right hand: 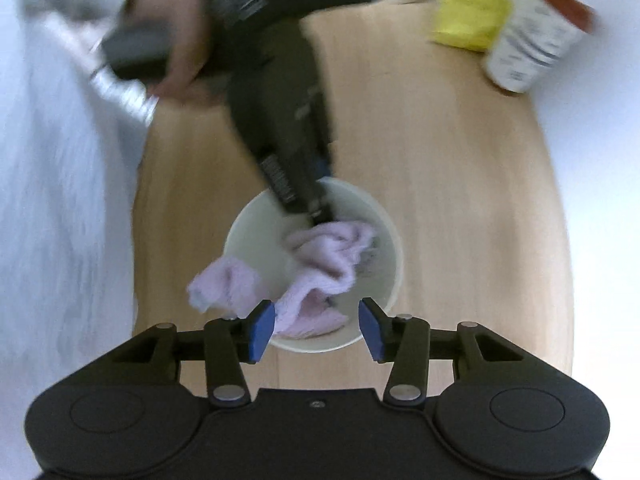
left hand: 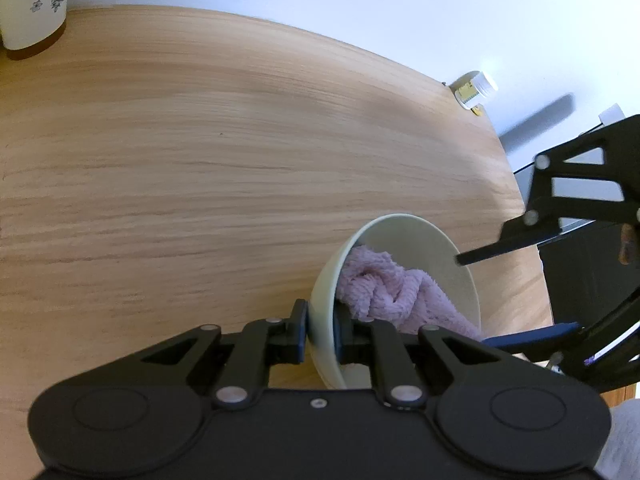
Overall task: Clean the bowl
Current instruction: 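Open the right gripper and release the cloth inside the bowl, then grasp the cloth inside the bowl again with the right gripper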
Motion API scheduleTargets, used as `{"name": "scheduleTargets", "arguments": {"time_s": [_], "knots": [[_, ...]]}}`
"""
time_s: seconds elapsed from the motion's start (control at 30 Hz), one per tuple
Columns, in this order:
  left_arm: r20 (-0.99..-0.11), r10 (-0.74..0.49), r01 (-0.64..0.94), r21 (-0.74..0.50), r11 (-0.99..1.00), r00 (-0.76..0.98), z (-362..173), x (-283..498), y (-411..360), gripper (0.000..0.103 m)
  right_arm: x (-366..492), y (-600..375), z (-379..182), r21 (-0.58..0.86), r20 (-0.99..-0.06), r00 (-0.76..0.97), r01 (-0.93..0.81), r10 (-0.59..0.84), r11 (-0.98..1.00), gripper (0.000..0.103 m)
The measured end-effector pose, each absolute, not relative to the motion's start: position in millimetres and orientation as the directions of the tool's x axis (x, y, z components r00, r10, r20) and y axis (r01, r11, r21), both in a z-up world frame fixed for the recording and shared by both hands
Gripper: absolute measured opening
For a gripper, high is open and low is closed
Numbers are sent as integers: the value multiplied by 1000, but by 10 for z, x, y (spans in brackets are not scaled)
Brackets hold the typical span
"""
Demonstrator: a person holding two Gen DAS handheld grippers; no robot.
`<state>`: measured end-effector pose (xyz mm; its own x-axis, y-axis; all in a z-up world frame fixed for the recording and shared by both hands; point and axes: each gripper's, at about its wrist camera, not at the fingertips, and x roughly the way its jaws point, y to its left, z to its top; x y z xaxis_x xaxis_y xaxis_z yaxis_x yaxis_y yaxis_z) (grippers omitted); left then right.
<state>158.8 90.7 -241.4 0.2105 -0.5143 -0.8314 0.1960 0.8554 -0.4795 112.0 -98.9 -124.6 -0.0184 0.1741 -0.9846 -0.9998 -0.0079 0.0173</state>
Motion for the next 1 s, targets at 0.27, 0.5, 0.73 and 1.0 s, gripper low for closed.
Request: {"name": "scheduleTargets", "arguments": {"time_s": [0.27,0.5,0.73,1.0], "knots": [[-828,-522,194,-488,851,207,-2408,1583,919,12,1053,-796,-1461,-21,-989,2,-992,150,-121,52],[-824,-527,187,-495,849,211,-2416,1556,944,11,983,-768,-1603,-35,-985,10,-989,169,-144,52],[-823,-528,182,-497,848,210,-2406,1549,963,12,978,-736,-1728,-17,-986,-2,-994,170,-110,49],[-827,-516,171,-488,856,223,-2376,1510,949,11,945,-672,-1823,31,-991,-30,-1000,128,4,28]]}}
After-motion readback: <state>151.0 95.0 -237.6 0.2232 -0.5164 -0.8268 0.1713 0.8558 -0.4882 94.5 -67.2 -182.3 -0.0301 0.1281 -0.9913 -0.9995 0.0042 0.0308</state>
